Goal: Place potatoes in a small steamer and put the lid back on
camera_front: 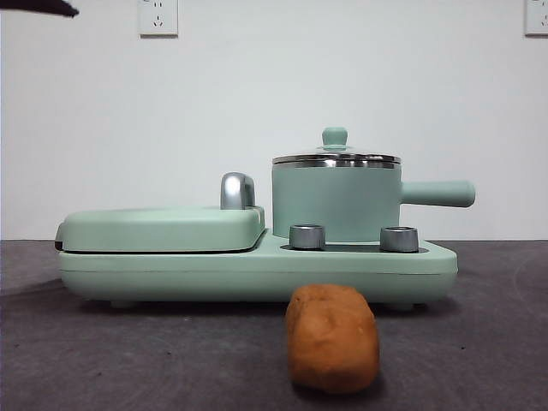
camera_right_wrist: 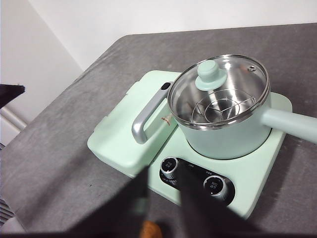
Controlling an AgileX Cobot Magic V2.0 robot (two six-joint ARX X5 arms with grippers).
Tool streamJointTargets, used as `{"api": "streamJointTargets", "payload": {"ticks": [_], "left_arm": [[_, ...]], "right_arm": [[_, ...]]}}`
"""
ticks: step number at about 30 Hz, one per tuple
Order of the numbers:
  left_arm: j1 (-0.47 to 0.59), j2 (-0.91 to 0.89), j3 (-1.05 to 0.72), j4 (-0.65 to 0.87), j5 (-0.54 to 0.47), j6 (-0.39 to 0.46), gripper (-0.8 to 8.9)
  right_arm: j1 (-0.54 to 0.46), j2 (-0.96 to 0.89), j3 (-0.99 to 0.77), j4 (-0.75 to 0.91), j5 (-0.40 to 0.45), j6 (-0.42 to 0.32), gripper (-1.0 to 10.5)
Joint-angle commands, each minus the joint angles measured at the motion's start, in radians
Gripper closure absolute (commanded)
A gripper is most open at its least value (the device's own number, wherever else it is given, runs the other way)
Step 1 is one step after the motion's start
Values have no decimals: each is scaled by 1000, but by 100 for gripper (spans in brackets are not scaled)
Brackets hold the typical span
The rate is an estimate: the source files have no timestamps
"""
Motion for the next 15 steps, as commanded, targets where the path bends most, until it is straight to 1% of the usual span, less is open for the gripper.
{"api": "streamJointTargets", "payload": {"ticks": [1, 2, 4, 10, 15], "left_arm": [[-11, 5, 33, 11, 4, 21, 359], [-15, 5, 40, 11, 4, 21, 339], [-26, 7, 55, 13, 4, 21, 337], [-73, 61, 137, -4, 6, 26, 337], [-146, 166, 259, -89, 3, 106, 338]], "right_arm": [[0, 6, 17, 5, -3, -13, 578], [0, 6, 17, 3, -3, -11, 542], [0, 5, 17, -3, -4, -10, 508], [0, 5, 17, -75, -4, -9, 508], [16, 5, 17, -89, -4, -7, 508]]}}
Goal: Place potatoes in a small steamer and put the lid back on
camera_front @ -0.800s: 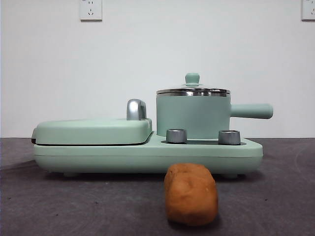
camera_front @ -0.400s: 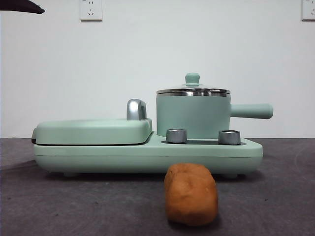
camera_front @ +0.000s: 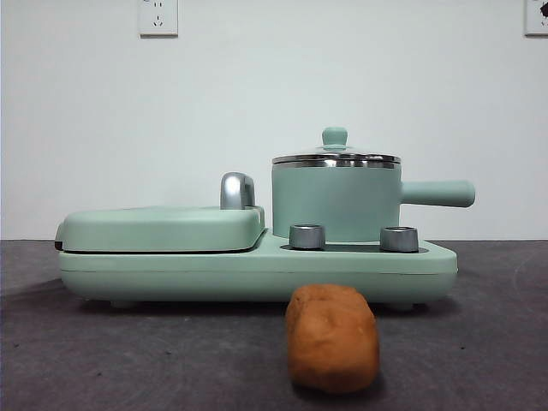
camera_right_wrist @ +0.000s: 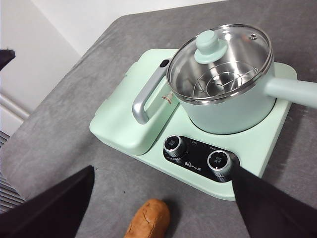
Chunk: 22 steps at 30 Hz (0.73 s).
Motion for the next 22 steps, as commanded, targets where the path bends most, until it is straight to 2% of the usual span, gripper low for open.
{"api": "streamJointTargets", "payload": {"ticks": [1, 9, 18, 21, 22], "left_arm": [[-44, 72, 96, -43, -1, 73, 338], [-188, 331, 394, -238, -89, 203, 339], [-320, 614, 653, -279, -338, 239, 342], [-360, 737, 739, -277, -469, 291, 345], [-367, 777, 769, -277, -481, 302, 345]], "right_arm": [[19, 5, 17, 6, -3, -8, 507], [79, 5, 17, 6, 5, -2, 503], [112, 5, 17, 6, 13, 13, 503], [122, 5, 17, 6, 13, 30, 503], [126, 5, 17, 6, 13, 30, 503]]}}
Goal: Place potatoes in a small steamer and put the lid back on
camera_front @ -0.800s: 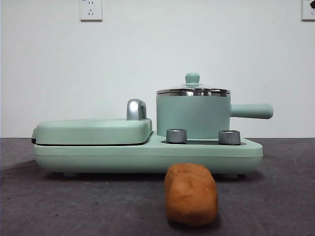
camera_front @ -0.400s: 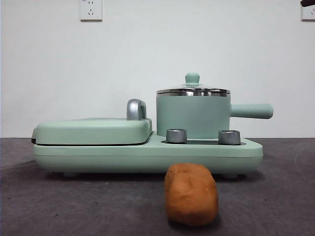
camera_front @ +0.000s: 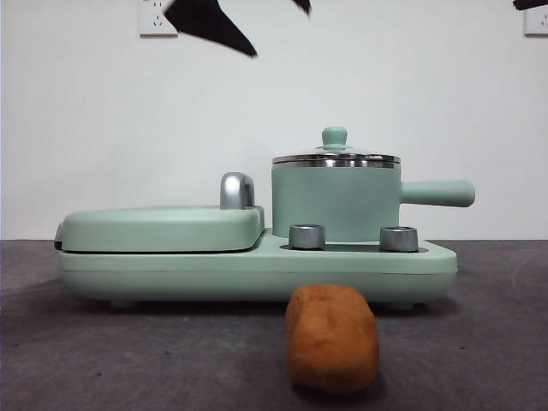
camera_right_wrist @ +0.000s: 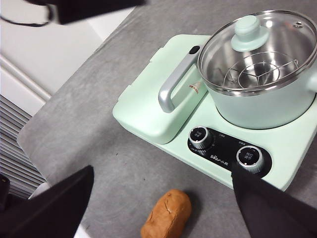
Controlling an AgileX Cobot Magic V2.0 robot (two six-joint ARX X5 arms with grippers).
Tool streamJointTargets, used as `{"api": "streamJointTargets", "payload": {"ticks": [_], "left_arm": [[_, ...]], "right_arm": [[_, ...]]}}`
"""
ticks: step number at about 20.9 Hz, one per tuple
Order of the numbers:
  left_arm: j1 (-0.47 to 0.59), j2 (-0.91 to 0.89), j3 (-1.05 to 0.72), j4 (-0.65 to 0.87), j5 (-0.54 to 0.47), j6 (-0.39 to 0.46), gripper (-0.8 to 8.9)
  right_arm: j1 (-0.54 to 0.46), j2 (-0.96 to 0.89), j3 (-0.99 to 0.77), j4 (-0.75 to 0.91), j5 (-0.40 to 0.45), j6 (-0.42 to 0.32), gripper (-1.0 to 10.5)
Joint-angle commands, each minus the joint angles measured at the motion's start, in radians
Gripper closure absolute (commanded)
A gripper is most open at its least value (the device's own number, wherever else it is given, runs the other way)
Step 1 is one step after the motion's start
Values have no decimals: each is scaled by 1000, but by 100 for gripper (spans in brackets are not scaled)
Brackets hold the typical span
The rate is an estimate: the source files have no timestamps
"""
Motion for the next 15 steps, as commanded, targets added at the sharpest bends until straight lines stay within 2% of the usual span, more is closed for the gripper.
{"api": "streamJointTargets", "payload": {"ticks": [1, 8, 12, 15], "left_arm": [[-18, 92, 79, 19, -18, 44, 345], [-40, 243, 116, 210, -36, 58, 355], [-54, 274, 116, 209, -42, 120, 363], [-68, 294, 116, 217, -90, 142, 381]], "right_arm": [[9, 5, 17, 6, -3, 13, 503], [13, 5, 17, 6, -2, 13, 503], [13, 5, 17, 7, 9, 12, 503], [13, 5, 17, 7, 12, 12, 503]]}}
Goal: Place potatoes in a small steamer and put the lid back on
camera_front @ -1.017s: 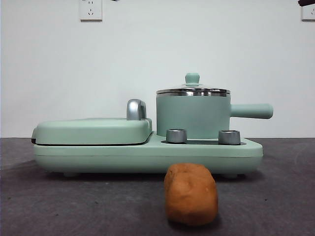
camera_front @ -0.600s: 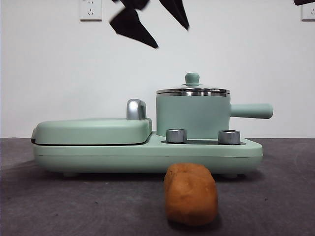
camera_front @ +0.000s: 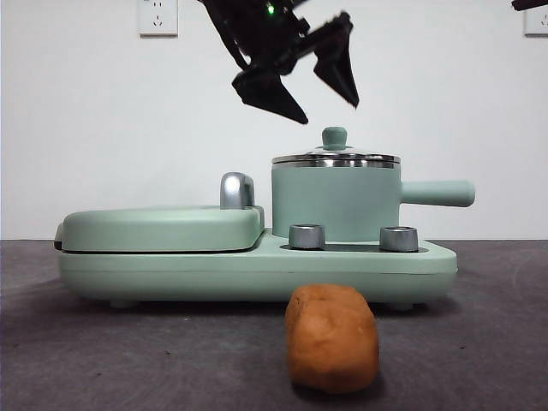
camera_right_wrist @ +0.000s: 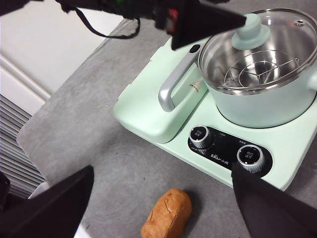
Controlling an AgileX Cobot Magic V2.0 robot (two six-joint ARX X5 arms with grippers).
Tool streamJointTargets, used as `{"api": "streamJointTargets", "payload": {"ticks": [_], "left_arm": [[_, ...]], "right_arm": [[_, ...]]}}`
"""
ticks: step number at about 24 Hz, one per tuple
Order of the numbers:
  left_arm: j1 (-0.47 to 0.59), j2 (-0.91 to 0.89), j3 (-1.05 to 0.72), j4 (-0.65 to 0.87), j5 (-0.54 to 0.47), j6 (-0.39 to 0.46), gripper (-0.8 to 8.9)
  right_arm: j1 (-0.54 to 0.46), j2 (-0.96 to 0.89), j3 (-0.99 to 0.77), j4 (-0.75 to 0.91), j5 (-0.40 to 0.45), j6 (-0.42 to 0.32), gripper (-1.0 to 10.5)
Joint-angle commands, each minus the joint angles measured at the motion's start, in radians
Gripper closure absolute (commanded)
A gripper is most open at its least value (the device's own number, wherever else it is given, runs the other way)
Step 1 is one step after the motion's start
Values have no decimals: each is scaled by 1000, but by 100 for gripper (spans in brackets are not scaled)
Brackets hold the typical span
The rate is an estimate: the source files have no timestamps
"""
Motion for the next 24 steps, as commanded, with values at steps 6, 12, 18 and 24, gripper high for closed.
{"api": "streamJointTargets", "payload": {"ticks": [6, 12, 18, 24], "left_arm": [[-11, 72, 34, 26, -14, 25, 381], [-14, 75, 34, 56, -14, 26, 454], [-18, 77, 34, 58, -14, 30, 481], [-18, 79, 34, 57, -14, 37, 496]], "right_arm": [[4, 5, 17, 7, 1, 9, 503], [4, 5, 17, 7, 1, 10, 503], [4, 5, 17, 7, 1, 10, 503], [4, 5, 17, 7, 1, 10, 503]]}}
